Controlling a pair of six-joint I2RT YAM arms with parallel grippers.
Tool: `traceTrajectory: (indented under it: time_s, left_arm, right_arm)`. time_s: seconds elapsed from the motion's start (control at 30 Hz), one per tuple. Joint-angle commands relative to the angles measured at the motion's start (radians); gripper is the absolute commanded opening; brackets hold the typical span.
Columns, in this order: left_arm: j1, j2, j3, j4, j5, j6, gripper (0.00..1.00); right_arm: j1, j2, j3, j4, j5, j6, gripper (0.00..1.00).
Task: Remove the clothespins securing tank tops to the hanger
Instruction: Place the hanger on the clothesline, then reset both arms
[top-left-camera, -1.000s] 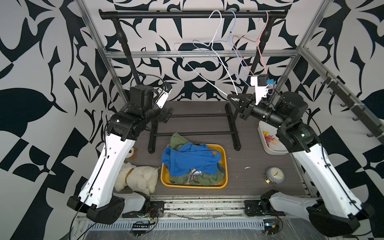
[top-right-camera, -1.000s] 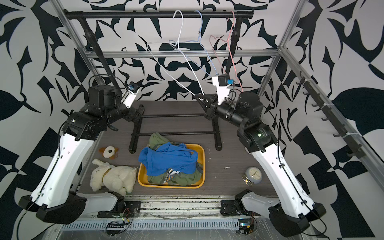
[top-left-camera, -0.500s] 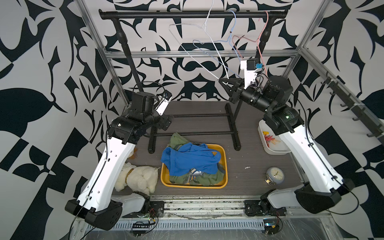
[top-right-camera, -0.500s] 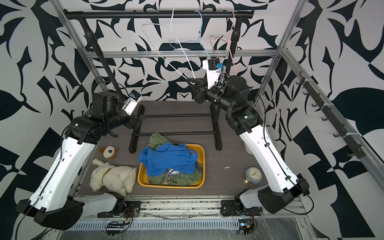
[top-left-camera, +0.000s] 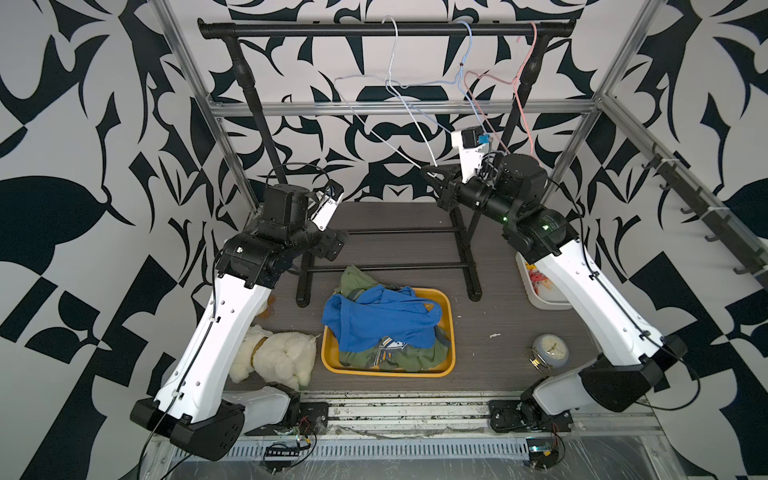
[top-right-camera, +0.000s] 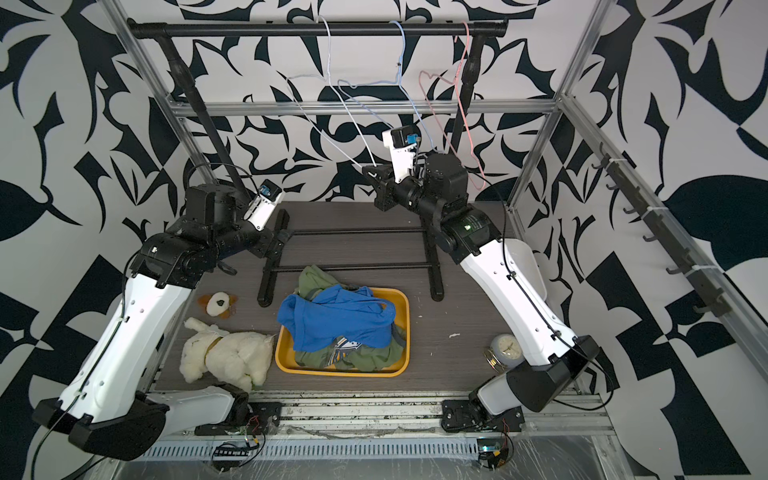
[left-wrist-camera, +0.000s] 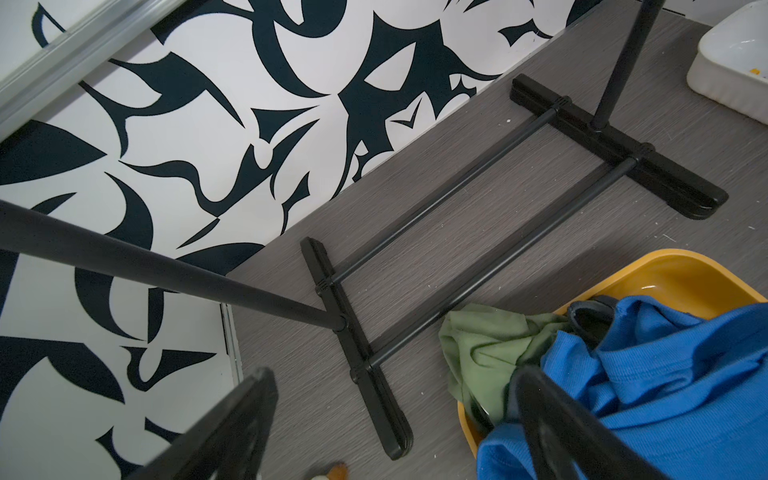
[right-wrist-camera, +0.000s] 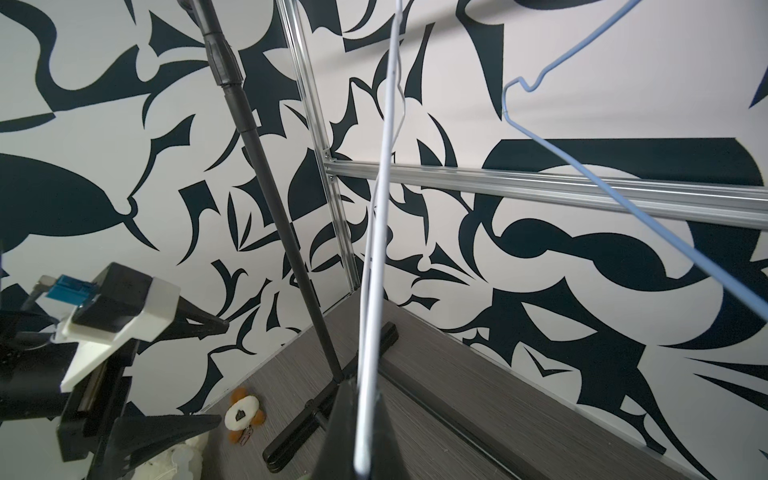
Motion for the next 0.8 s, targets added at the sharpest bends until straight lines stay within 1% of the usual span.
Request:
traceTrajectory:
  time_s: [0.0,0.03,0.07,0.1,0.13,0.2,0.3,0.33,0.37,0.4,0.43,0.47,0.5,0.63,0.77]
  left_arm:
    - [0.004,-0.009,-0.023,0.033,-0.013,-0.024,0.94]
    - [0.004,-0.01,-0.027,0.039,-0.021,-0.03,0.94]
    - [0.005,-0.011,-0.032,0.048,-0.03,-0.035,0.94]
    - [0.004,-0.012,-0.035,0.054,-0.038,-0.044,0.94]
    - [0.004,-0.013,-0.039,0.062,-0.05,-0.056,0.94]
    - [0.01,-0.014,-0.041,0.065,-0.06,-0.078,0.94]
    - [0.037,-0.009,-0.037,0.065,-0.056,-0.133,0.94]
    - [0.056,-0.006,-0.033,0.087,-0.049,-0.163,0.94]
    - [0.079,-0.003,-0.03,0.091,-0.035,-0.189,0.94]
    - [0.109,-0.001,-0.022,0.09,-0.01,-0.216,0.94]
    - [0.14,0.003,-0.018,0.089,0.014,-0.246,0.94]
    - [0.169,0.005,-0.013,0.09,0.036,-0.269,0.94]
    - [0.202,0.006,-0.012,0.093,0.056,-0.293,0.94]
    - [0.311,-0.011,-0.054,0.136,0.107,-0.355,0.94]
    - [0.439,-0.075,-0.184,0.254,0.166,-0.411,0.95]
  right_arm:
    - [0.007,-0.048,0.019,0.034,0.035,-0.025,0.0]
    - [0.008,-0.049,0.017,0.029,0.039,-0.025,0.03]
    - [0.01,-0.051,0.014,0.023,0.04,-0.025,0.09]
    - [0.01,-0.054,0.012,0.017,0.044,-0.025,0.18]
    - [0.013,-0.056,0.008,0.013,0.053,-0.025,0.26]
    - [0.012,-0.068,-0.01,0.015,0.068,-0.027,0.37]
    - [0.014,-0.085,-0.032,0.013,0.106,-0.031,0.49]
    - [0.014,-0.091,-0.038,0.01,0.123,-0.031,0.62]
    - [0.014,-0.094,-0.036,0.002,0.134,-0.031,0.71]
    - [0.014,-0.096,-0.031,-0.011,0.147,-0.034,0.77]
    - [0.014,-0.098,-0.029,-0.022,0.163,-0.034,0.78]
    - [0.014,-0.103,-0.033,-0.027,0.176,-0.038,0.93]
    - [0.013,-0.111,-0.046,-0.025,0.196,-0.043,0.99]
    - [0.012,-0.155,-0.117,-0.004,0.265,-0.049,0.99]
    - [-0.017,-0.176,-0.157,-0.048,0.279,-0.008,0.99]
